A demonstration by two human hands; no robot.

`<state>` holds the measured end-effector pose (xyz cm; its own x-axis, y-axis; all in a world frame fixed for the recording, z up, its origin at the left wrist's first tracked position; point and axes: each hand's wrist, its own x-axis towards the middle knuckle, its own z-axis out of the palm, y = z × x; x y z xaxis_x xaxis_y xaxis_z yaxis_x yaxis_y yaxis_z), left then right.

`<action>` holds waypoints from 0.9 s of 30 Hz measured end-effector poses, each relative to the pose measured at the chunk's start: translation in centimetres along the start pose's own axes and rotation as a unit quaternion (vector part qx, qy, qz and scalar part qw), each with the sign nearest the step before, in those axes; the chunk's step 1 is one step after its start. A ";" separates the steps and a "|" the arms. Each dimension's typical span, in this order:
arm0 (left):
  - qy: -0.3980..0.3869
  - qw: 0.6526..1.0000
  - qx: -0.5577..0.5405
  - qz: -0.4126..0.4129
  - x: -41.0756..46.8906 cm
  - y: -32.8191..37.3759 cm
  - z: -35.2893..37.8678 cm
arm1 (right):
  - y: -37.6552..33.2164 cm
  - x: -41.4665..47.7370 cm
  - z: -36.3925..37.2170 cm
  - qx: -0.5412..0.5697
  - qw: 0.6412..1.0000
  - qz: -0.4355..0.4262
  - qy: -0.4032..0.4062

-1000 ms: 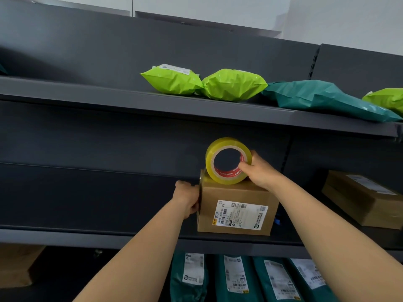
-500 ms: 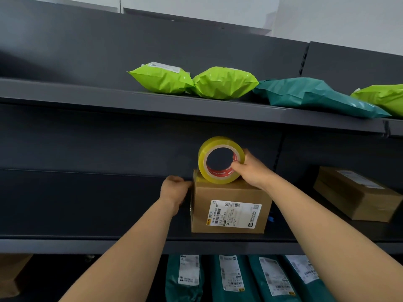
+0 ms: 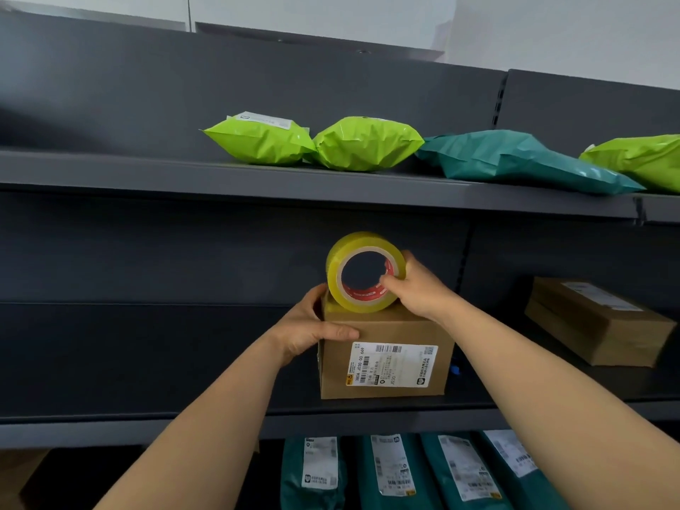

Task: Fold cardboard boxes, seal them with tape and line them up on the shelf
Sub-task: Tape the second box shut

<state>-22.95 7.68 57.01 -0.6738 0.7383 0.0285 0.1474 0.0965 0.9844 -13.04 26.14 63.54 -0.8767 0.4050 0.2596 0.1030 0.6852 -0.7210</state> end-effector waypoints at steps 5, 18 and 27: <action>0.016 1.000 -0.005 0.023 -0.8 -0.3 0.2 | -0.4 1.2 -1.5 0.030 0.998 -0.001 0.055; 0.017 0.999 -0.009 0.036 -1.0 -0.7 -0.1 | 2.5 2.2 -8.3 -0.195 0.976 -0.061 0.070; 0.017 0.999 0.002 0.036 -0.7 -0.8 0.0 | 4.5 2.2 -11.3 -0.311 0.945 -0.080 0.060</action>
<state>-22.60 7.05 56.24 -0.6852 0.7207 0.1049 0.1988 0.0465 0.9789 -9.15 36.98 68.10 -0.8488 0.3059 0.4312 0.2621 0.9518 -0.1594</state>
